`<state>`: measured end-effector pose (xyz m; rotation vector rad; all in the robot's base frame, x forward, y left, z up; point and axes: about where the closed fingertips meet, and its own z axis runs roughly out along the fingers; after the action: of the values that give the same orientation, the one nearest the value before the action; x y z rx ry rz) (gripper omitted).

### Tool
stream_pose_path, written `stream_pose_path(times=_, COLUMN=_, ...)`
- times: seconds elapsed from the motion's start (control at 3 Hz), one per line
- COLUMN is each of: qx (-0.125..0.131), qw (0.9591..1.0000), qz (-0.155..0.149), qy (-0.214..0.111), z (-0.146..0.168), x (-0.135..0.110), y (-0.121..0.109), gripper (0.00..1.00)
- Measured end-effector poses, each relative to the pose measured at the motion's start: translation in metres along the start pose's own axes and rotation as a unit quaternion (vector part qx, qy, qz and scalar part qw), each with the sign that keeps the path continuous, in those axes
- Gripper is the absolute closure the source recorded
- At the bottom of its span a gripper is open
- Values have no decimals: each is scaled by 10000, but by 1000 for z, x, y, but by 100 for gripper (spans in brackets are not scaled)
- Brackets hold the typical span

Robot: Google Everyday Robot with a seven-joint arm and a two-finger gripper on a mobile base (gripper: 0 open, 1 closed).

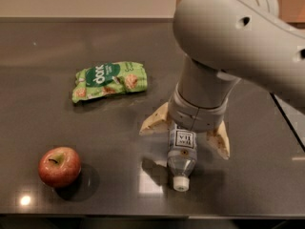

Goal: Place blue plastic bottle upright

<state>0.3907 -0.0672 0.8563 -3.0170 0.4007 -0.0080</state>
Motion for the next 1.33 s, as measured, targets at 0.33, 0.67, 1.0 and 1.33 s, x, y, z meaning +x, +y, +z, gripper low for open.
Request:
stream_pose_path(times=0.33, qx=-88, qw=9999, qz=-111, qy=14, z=9, x=1, y=5, gripper=11)
stream_pose_path(times=0.67, qx=-129, qw=9998, qz=-133, qy=32, z=13, x=3, y=7, gripper=43)
stream_pose_path(times=1.0, qx=-167, qw=9997, qz=-118, qy=101, z=13, x=8, y=7, gripper=74)
stream_pose_path(times=1.33, qx=-138, qw=9998, qz=99, qy=69, z=6, x=16, y=3, gripper=97)
